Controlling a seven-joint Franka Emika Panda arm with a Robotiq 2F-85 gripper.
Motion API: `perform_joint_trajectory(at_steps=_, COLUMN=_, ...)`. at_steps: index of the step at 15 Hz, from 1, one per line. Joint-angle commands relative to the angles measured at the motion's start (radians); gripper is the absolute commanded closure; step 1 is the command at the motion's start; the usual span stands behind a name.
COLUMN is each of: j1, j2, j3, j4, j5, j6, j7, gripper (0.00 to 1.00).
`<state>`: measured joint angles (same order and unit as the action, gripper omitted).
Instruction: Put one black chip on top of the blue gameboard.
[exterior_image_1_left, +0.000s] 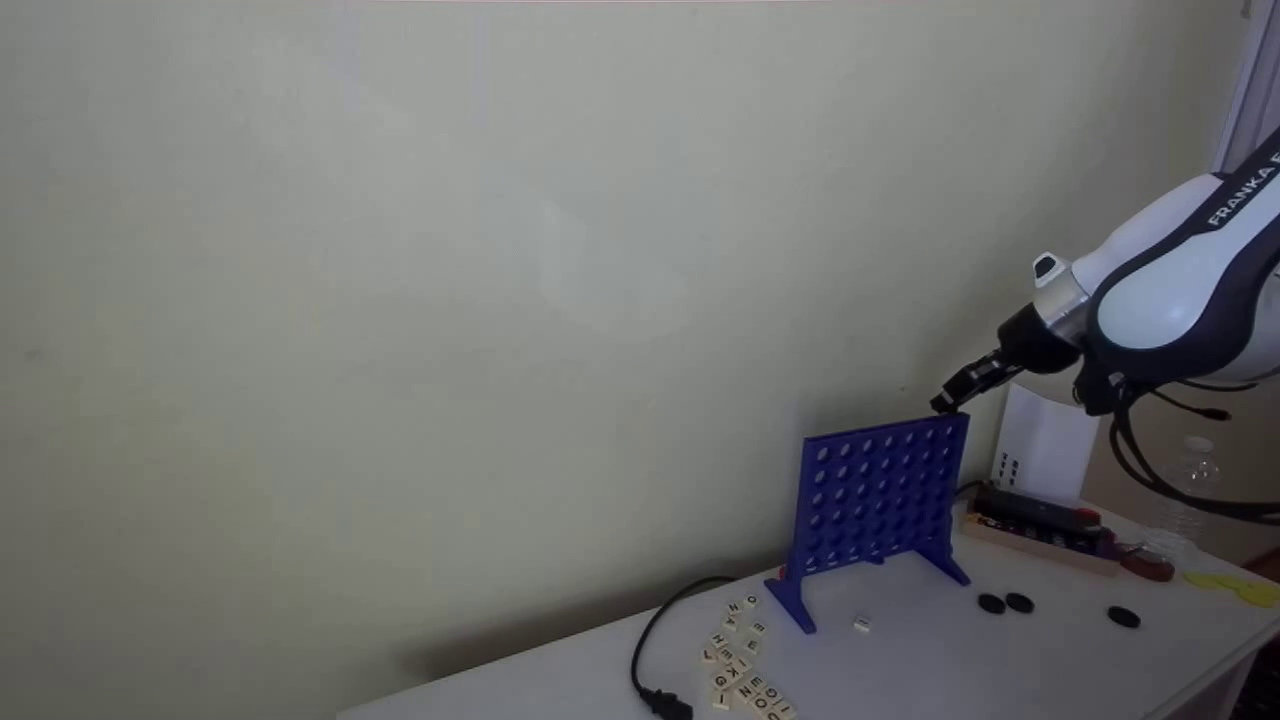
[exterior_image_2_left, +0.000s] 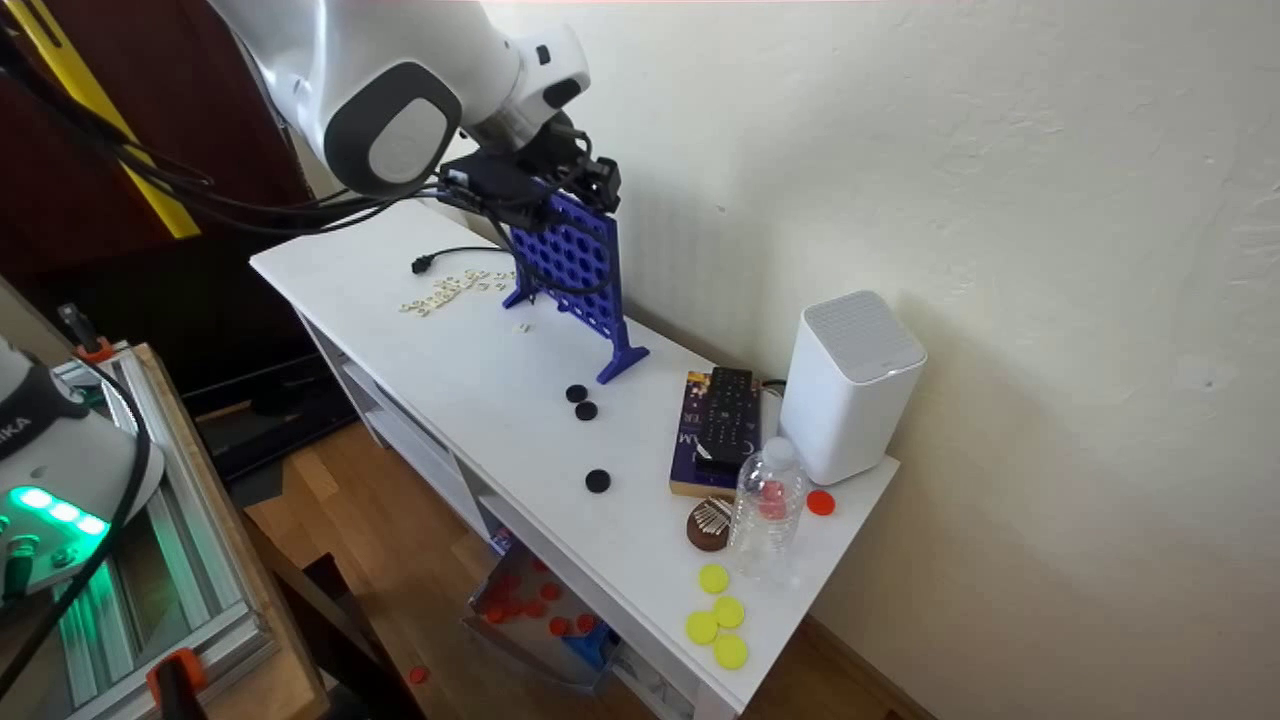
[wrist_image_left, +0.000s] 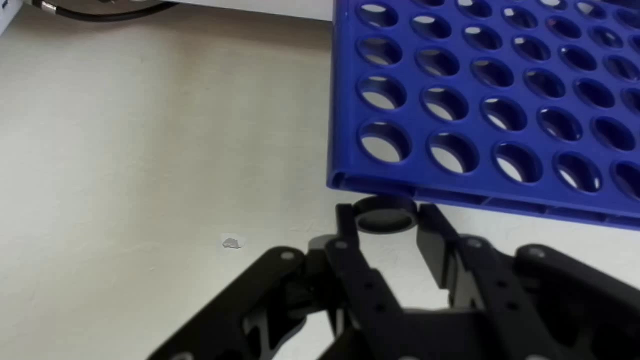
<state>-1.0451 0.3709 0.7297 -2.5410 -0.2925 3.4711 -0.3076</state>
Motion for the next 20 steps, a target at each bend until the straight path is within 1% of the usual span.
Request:
perform_joint_trajectory(at_steps=1, j1=-0.043, j2=-0.035, j3=0.027, j4=-0.042, j5=-0.027, j6=-0.024, j7=0.01, gripper=0.88)
perform_joint_trajectory(at_steps=7, j1=-0.065, j2=-0.037, j3=0.037, j4=-0.05, j5=-0.019, j6=-0.029, j7=0.007, gripper=0.88)
perform_joint_trajectory(at_steps=8, j1=-0.066, j2=-0.039, j3=0.036, j4=-0.051, j5=-0.016, j6=-0.028, j7=0.007, gripper=0.38)
perform_joint_trajectory(at_steps=9, j1=-0.068, j2=-0.04, j3=0.037, j4=-0.051, j5=-0.016, j6=-0.029, j7=0.008, gripper=0.36)
perform_joint_trajectory(at_steps=10, j1=-0.071, j2=-0.041, j3=0.039, j4=-0.053, j5=-0.016, j6=-0.029, j7=0.009, gripper=0.31)
perform_joint_trajectory(at_steps=13, j1=-0.087, j2=-0.039, j3=0.052, j4=-0.058, j5=-0.021, j6=-0.02, j7=0.015, gripper=0.1)
perform_joint_trajectory(at_steps=14, j1=-0.103, j2=-0.035, j3=0.067, j4=-0.06, j5=-0.03, j6=-0.013, j7=0.019, gripper=0.02)
perform_joint_trajectory(at_steps=16, j1=-0.142, j2=-0.038, j3=0.105, j4=-0.069, j5=-0.041, j6=-0.008, j7=0.029, gripper=0.0)
perform_joint_trajectory(at_steps=18, j1=-0.206, j2=-0.065, j3=0.171, j4=-0.093, j5=-0.049, j6=-0.021, j7=0.054, gripper=0.0)
perform_joint_trajectory(at_steps=20, j1=-0.284, j2=-0.093, j3=0.249, j4=-0.119, j5=-0.055, j6=-0.041, j7=0.079, gripper=0.0)
